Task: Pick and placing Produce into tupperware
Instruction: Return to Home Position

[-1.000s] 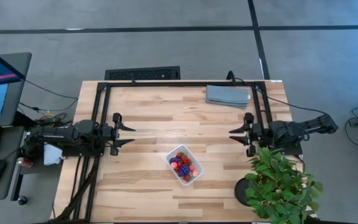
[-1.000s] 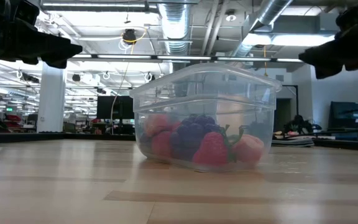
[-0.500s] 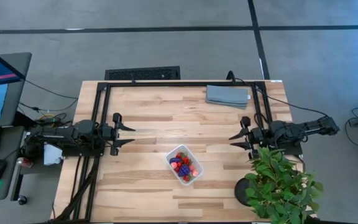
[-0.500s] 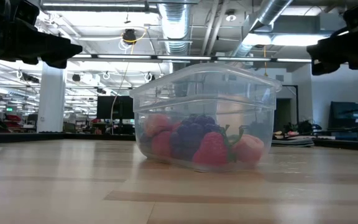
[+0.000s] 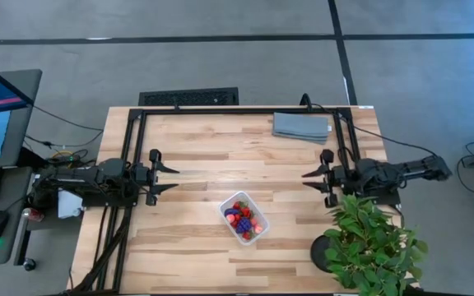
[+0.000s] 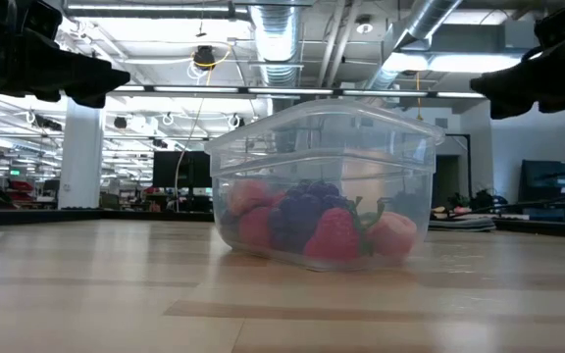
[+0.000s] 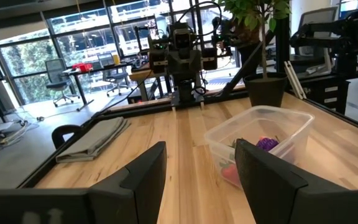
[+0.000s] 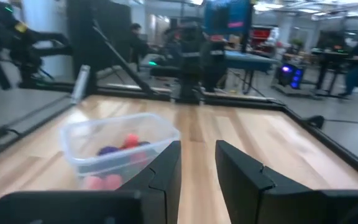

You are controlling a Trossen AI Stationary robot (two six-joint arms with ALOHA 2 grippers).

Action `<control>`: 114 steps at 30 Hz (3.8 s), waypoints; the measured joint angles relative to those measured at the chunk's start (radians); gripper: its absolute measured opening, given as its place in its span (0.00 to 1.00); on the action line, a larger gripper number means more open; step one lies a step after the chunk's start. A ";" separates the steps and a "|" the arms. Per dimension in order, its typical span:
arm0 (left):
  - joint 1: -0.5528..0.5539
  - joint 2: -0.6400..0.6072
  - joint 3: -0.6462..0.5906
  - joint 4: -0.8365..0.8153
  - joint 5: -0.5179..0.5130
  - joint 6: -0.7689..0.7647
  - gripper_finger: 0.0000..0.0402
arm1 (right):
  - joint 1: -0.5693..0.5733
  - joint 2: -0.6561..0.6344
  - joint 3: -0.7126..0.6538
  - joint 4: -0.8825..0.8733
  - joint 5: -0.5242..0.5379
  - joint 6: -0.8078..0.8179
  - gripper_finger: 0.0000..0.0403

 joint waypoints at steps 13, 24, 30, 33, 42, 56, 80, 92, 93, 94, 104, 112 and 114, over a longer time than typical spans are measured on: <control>0.000 0.000 0.000 0.000 0.000 0.000 0.46 | -0.082 0.060 0.000 0.000 -0.003 0.067 0.30; 0.000 0.000 0.000 0.000 0.000 0.000 0.46 | -0.077 0.059 -0.001 0.030 -0.004 0.058 0.30; 0.000 0.000 0.000 0.000 0.000 0.000 0.46 | -0.047 0.015 -0.001 0.064 -0.008 -0.026 0.30; 0.000 0.000 0.000 0.000 0.000 0.000 0.46 | -0.033 -0.029 -0.001 0.009 -0.008 -0.019 0.30; 0.000 0.000 0.000 0.000 0.000 0.000 0.46 | -0.012 -0.050 -0.001 -0.004 -0.022 -0.054 0.30; 0.000 0.000 0.000 0.000 0.000 0.000 0.46 | -0.014 -0.050 -0.001 -0.003 -0.022 -0.067 0.30; 0.000 0.000 0.000 0.000 0.000 0.000 0.46 | -0.014 -0.050 -0.001 -0.003 -0.022 -0.066 0.30; 0.000 0.000 0.000 0.000 0.000 0.000 0.46 | -0.014 -0.050 -0.001 -0.003 -0.022 -0.066 0.30; 0.000 0.000 0.000 0.000 0.000 0.000 0.46 | -0.014 -0.050 -0.001 -0.003 -0.022 -0.066 0.30; 0.000 0.000 0.000 0.000 0.000 0.000 0.46 | -0.014 -0.050 -0.001 -0.003 -0.022 -0.066 0.30; 0.000 0.000 0.000 0.000 0.000 0.000 0.46 | -0.014 -0.050 -0.001 -0.003 -0.022 -0.066 0.30; 0.000 0.000 0.000 0.000 0.000 0.000 0.46 | -0.014 -0.050 -0.001 -0.003 -0.022 -0.066 0.30; 0.000 0.000 0.000 0.000 0.000 0.000 0.46 | -0.014 -0.050 -0.001 -0.003 -0.022 -0.066 0.30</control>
